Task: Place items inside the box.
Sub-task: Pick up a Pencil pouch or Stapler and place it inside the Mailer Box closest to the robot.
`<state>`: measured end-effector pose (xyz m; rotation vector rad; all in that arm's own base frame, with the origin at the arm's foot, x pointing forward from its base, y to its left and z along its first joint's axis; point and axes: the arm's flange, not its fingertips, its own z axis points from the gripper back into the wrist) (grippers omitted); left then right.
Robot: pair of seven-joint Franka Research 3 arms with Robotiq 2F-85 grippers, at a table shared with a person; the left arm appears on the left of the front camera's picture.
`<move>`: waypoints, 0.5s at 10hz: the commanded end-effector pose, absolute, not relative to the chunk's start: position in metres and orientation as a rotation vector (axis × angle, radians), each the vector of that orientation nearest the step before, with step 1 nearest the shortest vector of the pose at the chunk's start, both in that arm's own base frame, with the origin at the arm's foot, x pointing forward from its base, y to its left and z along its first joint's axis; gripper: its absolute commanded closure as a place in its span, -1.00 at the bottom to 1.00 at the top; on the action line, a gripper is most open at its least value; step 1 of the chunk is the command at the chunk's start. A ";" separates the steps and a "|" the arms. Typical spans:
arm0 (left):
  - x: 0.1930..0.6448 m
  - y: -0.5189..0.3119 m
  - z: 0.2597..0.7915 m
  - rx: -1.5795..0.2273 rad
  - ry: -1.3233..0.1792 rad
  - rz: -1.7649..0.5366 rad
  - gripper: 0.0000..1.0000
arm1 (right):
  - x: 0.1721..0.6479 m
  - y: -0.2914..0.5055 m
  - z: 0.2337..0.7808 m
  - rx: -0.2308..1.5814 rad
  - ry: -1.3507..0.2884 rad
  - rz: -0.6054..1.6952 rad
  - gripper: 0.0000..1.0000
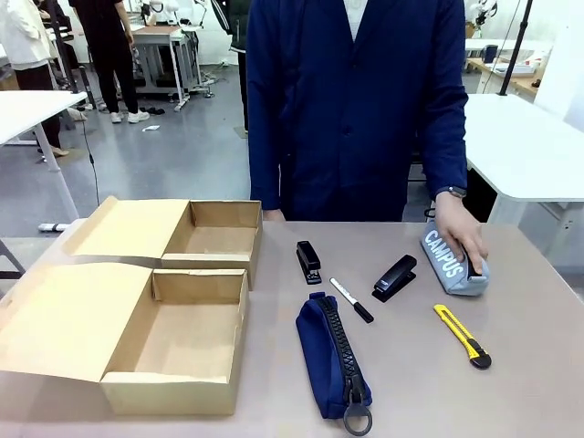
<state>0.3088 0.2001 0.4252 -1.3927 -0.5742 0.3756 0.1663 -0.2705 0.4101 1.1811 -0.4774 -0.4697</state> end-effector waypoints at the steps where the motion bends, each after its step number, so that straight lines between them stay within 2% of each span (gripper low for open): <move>1: 0.309 0.200 0.425 -1.404 -0.595 0.354 -1.00 | 0.186 -0.281 0.410 1.182 -0.459 -0.450 -0.99; 5: 0.309 0.200 0.425 -1.404 -0.595 0.354 -1.00 | 0.205 -0.268 0.411 1.141 -0.417 -0.435 -0.99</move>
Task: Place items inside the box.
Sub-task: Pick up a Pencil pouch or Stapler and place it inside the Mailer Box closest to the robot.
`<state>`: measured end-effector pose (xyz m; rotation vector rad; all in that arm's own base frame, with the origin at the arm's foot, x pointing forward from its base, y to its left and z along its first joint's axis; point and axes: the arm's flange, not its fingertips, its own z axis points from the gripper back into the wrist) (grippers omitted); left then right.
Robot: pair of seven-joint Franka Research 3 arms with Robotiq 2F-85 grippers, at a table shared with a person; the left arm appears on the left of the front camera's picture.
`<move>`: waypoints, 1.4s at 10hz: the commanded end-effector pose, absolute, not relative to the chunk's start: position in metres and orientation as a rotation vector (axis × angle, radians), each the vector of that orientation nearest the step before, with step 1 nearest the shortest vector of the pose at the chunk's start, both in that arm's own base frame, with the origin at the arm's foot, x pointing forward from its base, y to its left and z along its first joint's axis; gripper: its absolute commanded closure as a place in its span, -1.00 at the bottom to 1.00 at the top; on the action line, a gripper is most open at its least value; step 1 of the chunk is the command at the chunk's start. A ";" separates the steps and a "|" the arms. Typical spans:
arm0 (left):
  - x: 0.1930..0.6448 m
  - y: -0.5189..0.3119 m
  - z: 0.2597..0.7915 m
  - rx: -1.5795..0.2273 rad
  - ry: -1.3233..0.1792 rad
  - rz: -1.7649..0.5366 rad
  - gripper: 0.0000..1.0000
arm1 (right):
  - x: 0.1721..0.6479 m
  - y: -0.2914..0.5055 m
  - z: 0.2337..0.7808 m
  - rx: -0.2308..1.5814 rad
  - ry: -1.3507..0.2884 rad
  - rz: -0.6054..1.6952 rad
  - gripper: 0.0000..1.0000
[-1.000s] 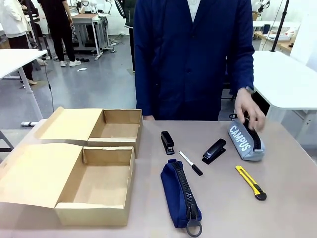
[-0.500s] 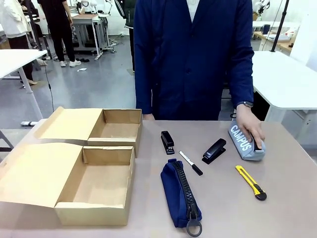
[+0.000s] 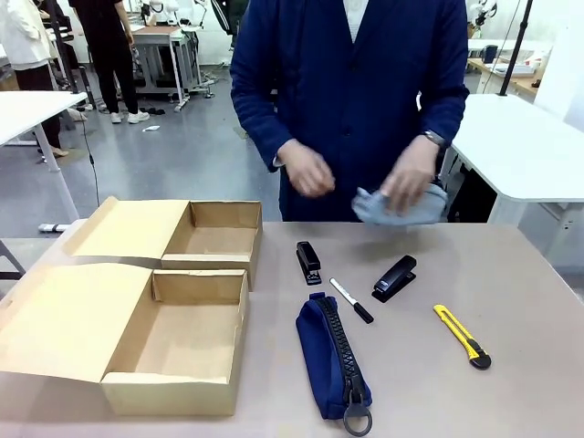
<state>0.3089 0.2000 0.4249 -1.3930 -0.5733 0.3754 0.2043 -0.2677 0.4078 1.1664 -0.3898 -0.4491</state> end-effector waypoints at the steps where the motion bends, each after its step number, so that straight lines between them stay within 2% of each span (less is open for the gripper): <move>1: 0.309 0.200 0.425 -1.404 -0.595 0.354 -1.00 | 0.207 -0.263 0.415 1.130 -0.416 -0.427 -0.99; 5: 0.309 0.200 0.425 -1.404 -0.595 0.354 -1.00 | 0.219 -0.230 0.427 1.026 -0.398 -0.380 -0.99; 6: 0.309 0.200 0.425 -1.404 -0.595 0.354 -1.00 | 0.226 -0.207 0.433 0.963 -0.421 -0.288 -0.99; 8: 0.309 0.200 0.425 -1.404 -0.595 0.354 -1.00 | 0.252 -0.147 0.443 0.774 -0.430 -0.025 -0.99; 10: 0.309 0.200 0.425 -1.404 -0.595 0.354 -1.00 | 0.279 -0.078 0.439 0.593 -0.348 0.221 -0.99; 11: 0.309 0.200 0.425 -1.404 -0.595 0.354 -1.00 | 0.284 -0.056 0.433 0.486 -0.308 0.267 -0.99; 12: 0.309 0.200 0.425 -1.404 -0.595 0.354 -1.00 | 0.287 -0.055 0.432 0.383 -0.321 0.106 -0.99; 13: 0.309 0.200 0.425 -1.404 -0.595 0.354 -1.00 | 0.303 -0.090 0.477 0.597 -0.310 0.208 -0.99; 14: 0.309 0.200 0.425 -1.404 -0.595 0.354 -1.00 | 0.303 -0.090 0.477 0.597 -0.310 0.208 -0.99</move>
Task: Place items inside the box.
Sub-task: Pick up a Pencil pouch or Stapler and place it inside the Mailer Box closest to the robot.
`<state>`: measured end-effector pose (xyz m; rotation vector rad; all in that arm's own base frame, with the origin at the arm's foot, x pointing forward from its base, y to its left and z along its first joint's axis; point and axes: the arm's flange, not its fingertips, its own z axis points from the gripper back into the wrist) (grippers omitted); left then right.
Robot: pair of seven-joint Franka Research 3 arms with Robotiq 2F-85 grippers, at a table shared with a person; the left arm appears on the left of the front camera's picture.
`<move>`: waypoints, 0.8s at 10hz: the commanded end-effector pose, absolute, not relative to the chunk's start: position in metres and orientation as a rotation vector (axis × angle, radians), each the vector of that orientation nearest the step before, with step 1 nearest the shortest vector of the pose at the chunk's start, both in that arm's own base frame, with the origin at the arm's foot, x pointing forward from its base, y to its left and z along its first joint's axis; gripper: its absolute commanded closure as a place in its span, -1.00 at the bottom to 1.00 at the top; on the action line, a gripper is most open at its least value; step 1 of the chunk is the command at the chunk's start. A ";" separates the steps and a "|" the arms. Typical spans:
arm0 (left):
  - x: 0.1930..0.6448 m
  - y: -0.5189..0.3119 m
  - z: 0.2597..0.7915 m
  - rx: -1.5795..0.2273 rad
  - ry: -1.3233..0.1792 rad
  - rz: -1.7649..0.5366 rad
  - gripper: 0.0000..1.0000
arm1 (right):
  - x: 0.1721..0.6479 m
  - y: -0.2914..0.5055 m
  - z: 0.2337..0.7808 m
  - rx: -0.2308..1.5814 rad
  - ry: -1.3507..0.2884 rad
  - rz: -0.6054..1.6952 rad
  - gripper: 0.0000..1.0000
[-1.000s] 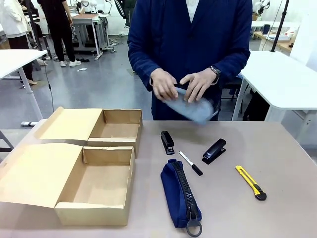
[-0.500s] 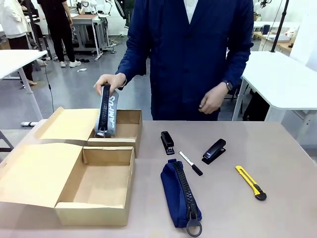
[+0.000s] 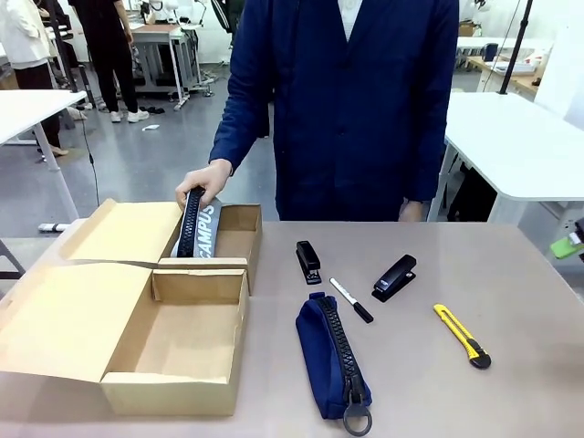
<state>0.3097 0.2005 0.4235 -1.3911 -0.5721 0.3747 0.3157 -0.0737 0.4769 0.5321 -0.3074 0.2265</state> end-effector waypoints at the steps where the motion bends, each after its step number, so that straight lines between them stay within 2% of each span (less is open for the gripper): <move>1: 0.309 0.200 0.425 -1.404 -0.595 0.354 -1.00 | 0.320 -0.063 0.476 0.497 -0.298 0.232 -0.99; 2: 0.309 0.200 0.425 -1.404 -0.595 0.354 -1.00 | 0.333 -0.027 0.474 0.358 -0.274 0.525 -0.99; 3: 0.309 0.200 0.425 -1.404 -0.595 0.354 -1.00 | 0.355 -0.002 0.472 0.257 -0.320 0.559 -0.99; 6: 0.309 0.200 0.425 -1.404 -0.595 0.354 -1.00 | 0.404 0.071 0.451 0.030 -0.438 1.073 -0.99; 7: 0.309 0.200 0.425 -1.404 -0.595 0.354 -1.00 | 0.416 0.100 0.434 0.027 -0.465 1.298 -0.99; 8: 0.309 0.200 0.425 -1.404 -0.595 0.354 -1.00 | 0.421 0.121 0.422 0.104 -0.449 1.473 -0.99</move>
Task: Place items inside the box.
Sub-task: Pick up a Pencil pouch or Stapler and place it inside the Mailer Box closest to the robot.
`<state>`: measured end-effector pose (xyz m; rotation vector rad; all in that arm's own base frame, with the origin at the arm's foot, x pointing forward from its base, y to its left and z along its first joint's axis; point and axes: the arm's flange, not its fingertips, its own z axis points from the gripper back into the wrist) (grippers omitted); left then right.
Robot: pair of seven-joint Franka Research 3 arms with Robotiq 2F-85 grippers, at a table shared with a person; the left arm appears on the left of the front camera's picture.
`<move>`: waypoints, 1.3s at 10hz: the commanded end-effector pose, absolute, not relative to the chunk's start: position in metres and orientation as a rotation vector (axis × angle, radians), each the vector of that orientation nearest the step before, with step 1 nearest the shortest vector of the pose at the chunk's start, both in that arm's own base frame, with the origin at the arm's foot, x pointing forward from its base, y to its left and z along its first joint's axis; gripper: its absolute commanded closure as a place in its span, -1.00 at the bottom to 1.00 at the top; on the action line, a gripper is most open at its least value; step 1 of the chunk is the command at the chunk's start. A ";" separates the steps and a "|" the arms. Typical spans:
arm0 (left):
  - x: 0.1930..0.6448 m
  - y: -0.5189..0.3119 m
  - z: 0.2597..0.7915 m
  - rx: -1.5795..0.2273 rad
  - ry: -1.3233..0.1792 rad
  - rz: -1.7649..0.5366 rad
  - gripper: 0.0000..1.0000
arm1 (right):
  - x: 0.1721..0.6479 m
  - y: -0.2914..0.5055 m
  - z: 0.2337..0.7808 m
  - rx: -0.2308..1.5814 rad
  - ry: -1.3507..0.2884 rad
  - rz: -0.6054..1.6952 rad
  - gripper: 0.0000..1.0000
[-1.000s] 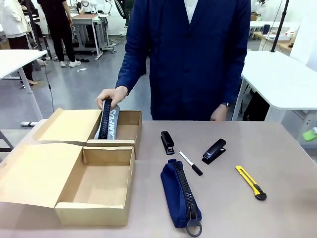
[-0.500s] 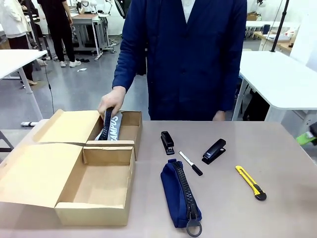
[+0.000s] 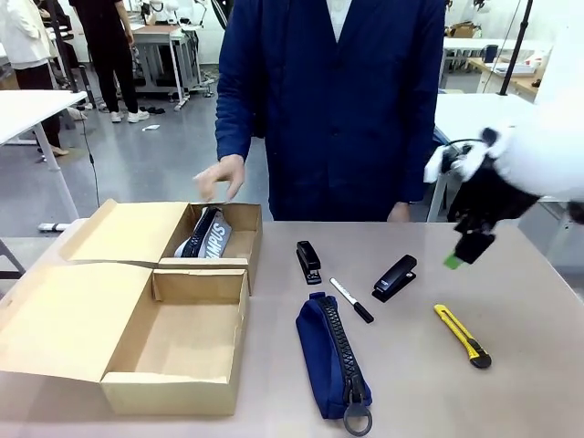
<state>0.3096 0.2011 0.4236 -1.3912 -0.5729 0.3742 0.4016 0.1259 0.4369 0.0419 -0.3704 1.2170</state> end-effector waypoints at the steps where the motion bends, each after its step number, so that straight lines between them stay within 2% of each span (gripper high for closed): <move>1: 0.309 0.200 0.425 -1.404 -0.595 0.354 -1.00 | 0.424 0.134 0.414 0.166 -0.391 1.597 -0.99; 2: 0.309 0.200 0.425 -1.404 -0.595 0.354 -1.00 | 0.427 0.144 0.404 0.306 -0.239 1.670 -0.99; 3: 0.309 0.200 0.425 -1.404 -0.595 0.354 -1.00 | 0.408 0.142 0.420 0.054 -0.373 1.384 -0.99; 4: 0.309 0.200 0.425 -1.404 -0.595 0.354 -1.00 | 0.410 0.156 0.404 0.136 -0.351 1.524 -0.99; 5: 0.309 0.200 0.425 -1.404 -0.595 0.354 -1.00 | 0.425 0.162 0.407 -0.022 -0.372 1.675 -0.99; 6: 0.309 0.200 0.425 -1.404 -0.595 0.354 -1.00 | 0.441 0.170 0.398 -0.031 -0.335 1.771 -0.99; 7: 0.309 0.200 0.425 -1.404 -0.595 0.354 -1.00 | 0.458 0.173 0.395 -0.066 -0.342 1.815 -0.99; 10: 0.309 0.200 0.425 -1.404 -0.595 0.354 -1.00 | 0.499 0.176 0.371 -0.129 -0.216 1.829 -0.99; 13: 0.309 0.200 0.425 -1.404 -0.595 0.354 -1.00 | 0.518 0.180 0.333 -0.038 -0.200 1.853 -0.99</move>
